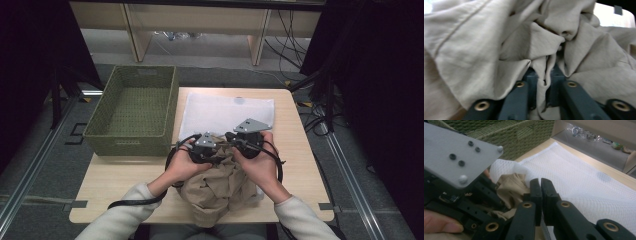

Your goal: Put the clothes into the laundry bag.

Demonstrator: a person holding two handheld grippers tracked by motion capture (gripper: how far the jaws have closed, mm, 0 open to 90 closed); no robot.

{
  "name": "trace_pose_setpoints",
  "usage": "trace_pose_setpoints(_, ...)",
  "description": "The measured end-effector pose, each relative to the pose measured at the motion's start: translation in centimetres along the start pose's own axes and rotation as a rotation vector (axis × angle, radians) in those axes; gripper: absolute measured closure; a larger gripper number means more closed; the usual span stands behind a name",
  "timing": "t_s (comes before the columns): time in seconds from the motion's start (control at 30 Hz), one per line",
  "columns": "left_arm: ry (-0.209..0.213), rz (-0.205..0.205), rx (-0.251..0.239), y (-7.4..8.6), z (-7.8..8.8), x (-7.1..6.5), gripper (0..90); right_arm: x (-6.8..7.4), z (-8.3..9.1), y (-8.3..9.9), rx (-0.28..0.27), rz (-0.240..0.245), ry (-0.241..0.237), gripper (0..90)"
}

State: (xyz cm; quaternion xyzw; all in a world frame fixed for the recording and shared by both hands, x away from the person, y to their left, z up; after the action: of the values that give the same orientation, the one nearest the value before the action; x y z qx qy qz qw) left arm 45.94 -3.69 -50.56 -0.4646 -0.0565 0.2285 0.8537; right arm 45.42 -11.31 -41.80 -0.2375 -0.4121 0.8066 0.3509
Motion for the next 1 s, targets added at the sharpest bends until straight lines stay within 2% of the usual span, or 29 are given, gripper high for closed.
trace_pose_setpoints(0.03, -0.04, -0.032, 0.003, 0.0, 0.2, 0.4, 75.4, 0.0, -0.1, 0.0, -0.001, 0.003, 0.001, 89.5)
trace_pose_setpoints(0.07, -0.031, -0.033, 0.005, 0.0, 0.4, 0.3, 74.2, 0.0, -0.1, 0.1, 0.004, -0.006, 0.003, 89.5)
trace_pose_setpoints(0.17, -0.05, -0.047, -0.011, -0.1, 0.8, 0.4, 69.7, -0.3, -0.4, 0.4, 0.007, 0.018, 0.006, 89.4)
trace_pose_setpoints(0.2, -0.052, -0.043, -0.015, -0.1, 1.1, 0.4, 67.3, -0.3, -0.4, 0.4, 0.017, 0.001, 0.002, 89.4)
trace_pose_setpoints(0.23, -0.059, -0.034, -0.032, -0.2, 1.3, 0.3, 64.2, -0.3, -0.4, 0.5, 0.014, 0.01, 0.004, 89.4)
trace_pose_setpoints(0.3, -0.062, -0.016, -0.069, -0.6, 2.2, 0.0, 57.8, -0.4, -0.3, 0.4, 0.011, -0.01, 0.008, 89.4)
trace_pose_setpoints(0.33, -0.056, -0.022, -0.088, -0.9, 2.8, -0.1, 54.8, -0.5, -0.3, 0.4, 0.007, 0.006, 0.012, 89.4)
trace_pose_setpoints(0.37, -0.069, -0.017, -0.11, -1.3, 3.6, -0.2, 52.6, -0.5, -0.2, 0.4, 0.015, -0.011, 0.012, 89.4)
trace_pose_setpoints(0.5, -0.093, -0.003, -0.197, -2.9, 6.9, -0.5, 46.8, -1.0, -0.3, 0.4, 0.007, 0.003, 0.022, 89.4)
trace_pose_setpoints(0.53, -0.106, -0.016, -0.21, -3.3, 7.6, -0.3, 46.2, -0.9, -0.2, 0.5, 0.013, -0.012, 0.027, 89.4)
trace_pose_setpoints(0.57, -0.13, -0.024, -0.219, -3.5, 8.1, 0.2, 45.9, -1.0, -0.3, 0.4, 0.004, 0.001, 0.03, 89.4)
trace_pose_setpoints(0.6, -0.155, -0.015, -0.229, -3.6, 8.5, 0.7, 45.6, -0.9, -0.3, 0.4, 0.008, -0.004, 0.017, 89.4)
trace_pose_setpoints(0.67, -0.196, 0.015, -0.223, -3.2, 8.7, 2.0, 44.1, -0.7, -0.3, 0.3, 0.009, -0.003, 0.018, 89.4)
trace_pose_setpoints(0.73, -0.205, 0.037, -0.183, -2.4, 8.1, 3.0, 42.2, -0.7, -0.3, 0.3, 0.007, 0.01, 0.017, 89.4)
trace_pose_setpoints(0.8, -0.196, 0.044, -0.147, -1.5, 7.2, 3.5, 41.3, -0.6, -0.2, 0.3, 0.012, -0.011, 0.015, 89.4)
trace_pose_setpoints(0.87, -0.208, 0.039, -0.101, -0.7, 6.3, 3.8, 40.6, -0.6, -0.3, 0.3, 0.01, 0.0, 0.015, 89.4)
trace_pose_setpoints(0.93, -0.2, 0.028, -0.059, 0.1, 5.4, 3.9, 46.0, -0.7, -0.3, 0.4, 0.009, 0.005, 0.015, 89.4)
trace_pose_setpoints(0.97, -0.189, 0.012, -0.04, 0.4, 5.1, 3.9, 52.2, -0.6, -0.3, 0.4, 0.012, 0.0, 0.014, 89.4)
trace_pose_setpoints(1.0, -0.178, 0.013, -0.044, 0.4, 4.7, 3.6, 58.5, -0.6, -0.3, 0.4, 0.013, 0.001, 0.013, 89.4)
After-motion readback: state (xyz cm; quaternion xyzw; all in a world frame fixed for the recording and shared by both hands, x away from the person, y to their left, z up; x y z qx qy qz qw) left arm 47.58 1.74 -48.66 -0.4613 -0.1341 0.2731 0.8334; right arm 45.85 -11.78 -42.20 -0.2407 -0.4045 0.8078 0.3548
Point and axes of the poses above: each handheld gripper's, and its own axes: z roughly backward along the jaws, y roughly out of its underside, x roughly to its left, the point moved 8 cm from there along -z, roughly forward along the jaws
